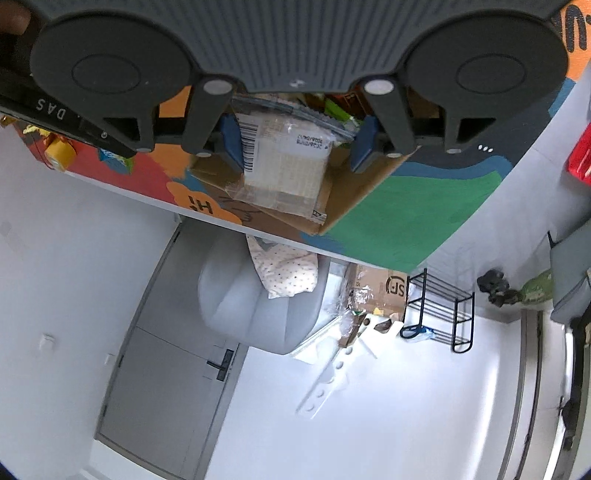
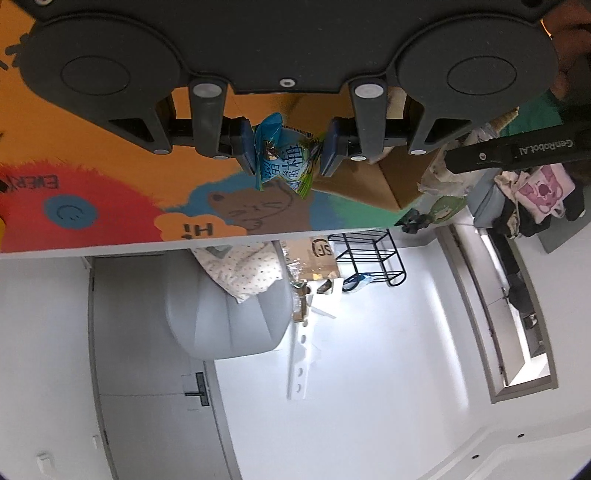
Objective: Organize snacks
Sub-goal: 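Carry both held snacks over the cardboard box and open the left tool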
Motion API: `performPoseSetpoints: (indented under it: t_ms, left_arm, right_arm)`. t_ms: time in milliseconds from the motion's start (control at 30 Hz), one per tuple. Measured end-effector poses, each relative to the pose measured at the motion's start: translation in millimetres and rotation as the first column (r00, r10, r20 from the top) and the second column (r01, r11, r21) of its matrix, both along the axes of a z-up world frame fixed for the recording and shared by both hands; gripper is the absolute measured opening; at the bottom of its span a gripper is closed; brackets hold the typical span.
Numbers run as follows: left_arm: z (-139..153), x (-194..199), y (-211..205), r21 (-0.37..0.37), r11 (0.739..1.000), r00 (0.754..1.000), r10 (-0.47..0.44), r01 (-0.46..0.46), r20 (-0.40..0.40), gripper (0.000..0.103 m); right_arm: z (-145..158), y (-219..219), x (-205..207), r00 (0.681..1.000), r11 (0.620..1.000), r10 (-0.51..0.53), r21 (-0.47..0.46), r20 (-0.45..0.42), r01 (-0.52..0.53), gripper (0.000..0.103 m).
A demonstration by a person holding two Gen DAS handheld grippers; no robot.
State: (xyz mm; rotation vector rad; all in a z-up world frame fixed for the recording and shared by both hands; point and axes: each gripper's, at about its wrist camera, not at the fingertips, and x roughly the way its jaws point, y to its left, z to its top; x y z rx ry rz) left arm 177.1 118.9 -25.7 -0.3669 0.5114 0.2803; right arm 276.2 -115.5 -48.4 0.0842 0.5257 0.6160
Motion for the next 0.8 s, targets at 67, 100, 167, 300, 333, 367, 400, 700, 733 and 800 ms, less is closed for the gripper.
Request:
performPoseSetpoints:
  t_ms: [67, 100, 167, 300, 333, 367, 400, 700, 733, 800]
  left_arm:
    - [-1.9, -1.0, 6.0, -0.011, 1.0, 1.0, 0.006, -0.006, 0.001, 0.063]
    - [-2.3, -1.3, 8.4, -0.018, 1.0, 1.0, 0.006, -0.006, -0.001, 0.065]
    - [-2.5, -3.5, 13.4, -0.031, 1.0, 1.0, 0.004, -0.004, 0.004, 0.068]
    - [-2.7, -8.6, 20.9, -0.03, 0.999, 1.0, 0.021, -0.02, 0.009, 0.069]
    - [-3.4, -10.2, 24.5, -0.033, 0.999, 1.0, 0.023, -0.023, 0.008, 0.069]
    - [-3.6, -11.0, 26.6, -0.036, 0.999, 1.0, 0.026, -0.025, 0.007, 0.07]
    - [-3.9, -11.6, 28.3, -0.039, 0.999, 1.0, 0.027, -0.027, 0.006, 0.07]
    - [-8.0, -16.2, 39.9, -0.035, 0.998, 0.998, 0.054, -0.054, -0.014, 0.082]
    - [-7.6, -17.0, 40.0, -0.032, 0.998, 0.998, 0.057, -0.058, -0.013, 0.083]
    - [-7.7, -18.2, 39.7, -0.027, 0.998, 0.998, 0.063, -0.063, -0.008, 0.087]
  right_arm:
    - [1.5, 5.2, 0.1, 1.0, 1.0, 0.007, -0.002, 0.004, -0.007, 0.035]
    - [2.4, 7.7, 0.4, 1.0, 1.0, 0.011, -0.001, 0.006, -0.011, 0.035]
    - [3.6, 12.4, 1.0, 1.0, 1.0, 0.021, 0.004, 0.006, -0.021, 0.035]
    - [5.3, 24.7, 2.2, 0.999, 0.999, 0.043, 0.006, 0.013, -0.043, 0.035]
    - [5.9, 27.9, 2.5, 0.999, 0.999, 0.048, 0.004, 0.013, -0.048, 0.035]
    - [6.4, 31.0, 2.8, 0.999, 0.999, 0.052, 0.004, 0.013, -0.052, 0.035]
    - [6.9, 34.2, 3.8, 0.998, 0.998, 0.057, 0.005, 0.012, -0.058, 0.035]
    - [10.4, 44.8, 7.9, 0.997, 0.994, 0.075, 0.078, -0.01, -0.074, 0.071]
    - [10.2, 43.9, 5.8, 0.998, 0.995, 0.069, 0.072, -0.004, -0.069, 0.073]
    - [10.0, 41.5, 3.6, 0.998, 0.996, 0.062, 0.06, -0.005, -0.061, 0.075]
